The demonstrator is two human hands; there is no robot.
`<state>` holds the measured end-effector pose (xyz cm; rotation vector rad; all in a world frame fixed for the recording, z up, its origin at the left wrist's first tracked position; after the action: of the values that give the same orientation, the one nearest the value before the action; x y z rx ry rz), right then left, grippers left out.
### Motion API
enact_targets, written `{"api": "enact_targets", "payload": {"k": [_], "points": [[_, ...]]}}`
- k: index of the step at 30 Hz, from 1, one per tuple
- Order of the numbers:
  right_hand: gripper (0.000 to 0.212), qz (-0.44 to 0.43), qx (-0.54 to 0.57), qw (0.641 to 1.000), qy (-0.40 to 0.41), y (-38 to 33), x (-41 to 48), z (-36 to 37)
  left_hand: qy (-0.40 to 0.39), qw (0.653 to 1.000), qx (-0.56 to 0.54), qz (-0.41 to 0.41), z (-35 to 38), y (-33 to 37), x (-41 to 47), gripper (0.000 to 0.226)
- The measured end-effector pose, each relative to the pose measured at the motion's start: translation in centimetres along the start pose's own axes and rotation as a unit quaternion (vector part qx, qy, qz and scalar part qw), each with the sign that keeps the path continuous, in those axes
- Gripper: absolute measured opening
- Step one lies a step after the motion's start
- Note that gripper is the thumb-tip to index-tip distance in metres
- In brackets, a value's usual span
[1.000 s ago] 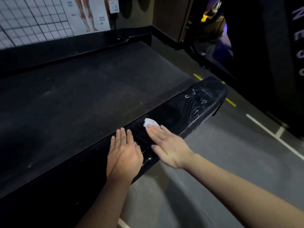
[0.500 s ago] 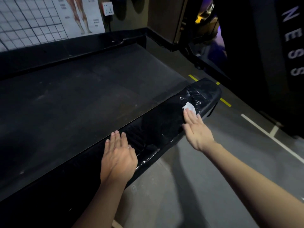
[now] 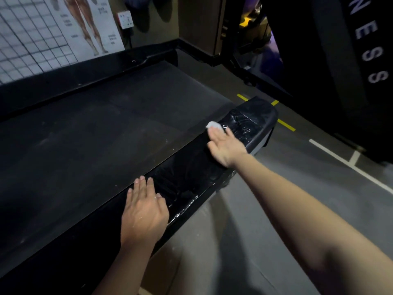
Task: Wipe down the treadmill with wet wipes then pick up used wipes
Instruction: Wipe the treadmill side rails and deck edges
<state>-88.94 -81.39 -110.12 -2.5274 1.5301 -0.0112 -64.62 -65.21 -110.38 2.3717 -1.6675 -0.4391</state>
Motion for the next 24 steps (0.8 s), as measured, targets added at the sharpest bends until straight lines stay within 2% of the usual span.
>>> {"api": "enact_targets", "payload": {"k": [4, 7, 10, 12, 15, 17, 21, 24], "points": [[0.062, 0.068, -0.001, 0.997, 0.021, 6.8, -2.5, -1.5, -0.007, 1.0, -0.006, -0.004, 0.2, -0.1, 0.2, 0.06], [0.067, 0.129, 0.046, 0.985, 0.106, 7.4, -4.5, -2.0, -0.002, 1.0, -0.012, -0.008, 0.2, -0.1, 0.2, 0.07], [0.067, 0.205, 0.093, 0.968, 0.111, 7.3, -6.2, -0.8, 0.0, 1.0, -0.01, -0.004, 0.3, -0.1, 0.2, 0.073], [0.068, 0.182, 0.075, 0.975, 0.108, 5.2, -6.9, -0.6, -0.008, 1.0, -0.007, -0.002, 0.3, -0.1, 0.2, 0.074], [0.08, 0.056, 0.036, 0.996, 0.063, 0.6, -7.3, 0.7, -0.011, 1.0, 0.007, 0.002, 0.2, 0.1, 0.1, 0.068], [0.087, 0.032, 0.02, 0.998, 0.041, 1.1, -6.8, 0.3, -0.022, 1.0, 0.021, 0.004, 0.2, 0.3, 0.1, 0.07], [0.081, 0.139, 0.04, 0.987, 0.076, 8.3, -4.7, -2.1, -0.036, 0.998, 0.059, 0.011, 0.8, 0.3, 0.5, 0.079], [0.079, 0.186, 0.061, 0.979, 0.058, 13.3, -2.1, -2.3, -0.026, 0.998, 0.056, 0.014, 0.9, 0.2, 0.5, 0.078]]}}
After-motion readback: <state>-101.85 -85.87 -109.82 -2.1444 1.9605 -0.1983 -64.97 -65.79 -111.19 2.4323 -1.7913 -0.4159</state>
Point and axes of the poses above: each hand's wrist, its own x-axis towards the middle knuckle, its own z-axis out of the palm, y = z × x, the point moved 10 cm from there along x, towards the middle knuckle, and after that the axes turned 15 degrees about -z, right-handed, at the moved point
